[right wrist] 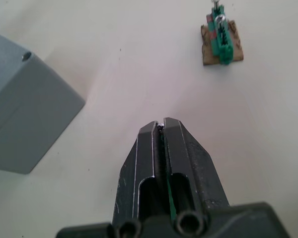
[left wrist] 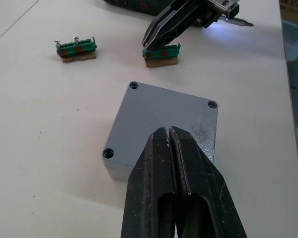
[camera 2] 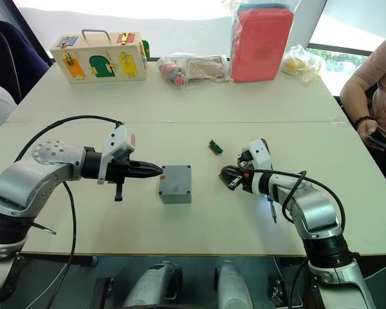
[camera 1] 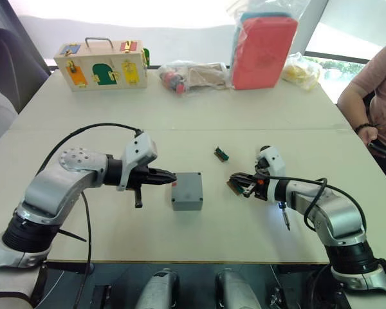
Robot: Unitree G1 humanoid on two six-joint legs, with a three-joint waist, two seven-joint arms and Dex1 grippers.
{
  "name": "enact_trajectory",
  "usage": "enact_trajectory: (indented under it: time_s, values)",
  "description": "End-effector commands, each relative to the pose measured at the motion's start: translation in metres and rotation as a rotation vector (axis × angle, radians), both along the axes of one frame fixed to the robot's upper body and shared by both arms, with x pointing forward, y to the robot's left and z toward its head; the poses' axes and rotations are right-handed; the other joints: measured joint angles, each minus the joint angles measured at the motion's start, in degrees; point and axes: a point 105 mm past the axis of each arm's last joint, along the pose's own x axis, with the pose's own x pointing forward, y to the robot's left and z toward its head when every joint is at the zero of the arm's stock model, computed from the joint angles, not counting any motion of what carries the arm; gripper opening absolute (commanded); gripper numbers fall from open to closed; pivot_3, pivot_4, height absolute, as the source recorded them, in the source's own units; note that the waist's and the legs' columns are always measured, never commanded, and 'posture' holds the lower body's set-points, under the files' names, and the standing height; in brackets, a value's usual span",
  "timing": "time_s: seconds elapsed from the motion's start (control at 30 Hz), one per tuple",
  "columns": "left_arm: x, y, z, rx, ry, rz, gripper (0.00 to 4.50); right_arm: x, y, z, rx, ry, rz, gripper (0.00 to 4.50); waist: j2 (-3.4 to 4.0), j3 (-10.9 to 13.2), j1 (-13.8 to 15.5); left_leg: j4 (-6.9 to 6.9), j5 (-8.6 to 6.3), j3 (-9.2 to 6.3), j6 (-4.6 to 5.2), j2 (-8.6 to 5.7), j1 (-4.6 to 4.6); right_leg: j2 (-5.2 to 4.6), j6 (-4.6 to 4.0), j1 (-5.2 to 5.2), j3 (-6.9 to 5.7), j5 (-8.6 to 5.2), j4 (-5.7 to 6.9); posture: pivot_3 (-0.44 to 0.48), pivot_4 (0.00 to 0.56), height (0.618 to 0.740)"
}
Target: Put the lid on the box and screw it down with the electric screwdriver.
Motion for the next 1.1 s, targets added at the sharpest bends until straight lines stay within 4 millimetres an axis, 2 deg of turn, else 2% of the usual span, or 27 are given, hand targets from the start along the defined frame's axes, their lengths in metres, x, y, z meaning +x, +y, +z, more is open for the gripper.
enact_trajectory:
  time_s: [0.03, 0.2, 0.3, 0.5, 0.7, 1.1]
  values:
    - [0.007, 0.008, 0.012, -0.047, -0.042, 0.044, 0.00, -0.003, 0.005, 0.030, 0.027, -0.085, 0.031, 0.07, 0.00, 0.00, 0.02, 0.00, 0.00, 0.00, 0.00, 0.00, 0.00, 0.00, 0.00, 0.00, 0.00, 0.00, 0.00, 0.000, 0.150, 0.738]
    - [0.012, 0.017, 0.012, -0.049, -0.037, 0.086, 0.00, -0.007, 0.022, 0.053, 0.066, -0.124, 0.090, 0.07, 0.00, 0.00, 0.00, 0.00, 0.00, -0.01, 0.00, 0.01, 0.00, 0.00, 0.00, 0.00, 0.01, 0.00, 0.02, 0.000, 0.150, 0.738]
    - [0.008, 0.027, 0.008, -0.019, -0.014, 0.102, 0.00, -0.017, 0.046, 0.065, 0.120, -0.129, 0.210, 0.07, 0.00, 0.00, -0.18, 0.00, 0.00, -0.02, 0.00, 0.01, 0.01, 0.00, 0.00, -0.02, 0.01, 0.00, 0.03, 0.000, 0.150, 0.738]
    - [-0.003, 0.032, -0.001, 0.014, 0.028, 0.089, 0.00, -0.022, 0.074, 0.058, 0.134, -0.107, 0.323, 0.07, 0.00, 0.00, 0.03, -0.01, -0.02, -0.02, 0.03, 0.05, 0.01, -0.02, -0.01, -0.07, 0.05, 0.00, 0.11, 0.000, 0.150, 0.738]
    - [-0.007, 0.030, -0.001, 0.003, 0.029, 0.101, 0.00, -0.019, 0.080, 0.050, 0.113, -0.106, 0.339, 0.07, 0.00, 0.00, -0.05, 0.00, -0.01, -0.02, 0.02, 0.00, 0.00, -0.04, -0.01, -0.05, 0.04, 0.00, 0.11, 0.000, 0.150, 0.738]
    - [-0.008, 0.027, -0.003, -0.002, 0.029, 0.118, 0.00, -0.014, 0.080, 0.036, 0.072, -0.099, 0.338, 0.07, 0.00, 0.00, -0.01, 0.00, 0.00, -0.02, 0.00, 0.02, 0.00, -0.01, -0.01, -0.08, 0.05, 0.00, 0.12, 0.000, 0.150, 0.738]
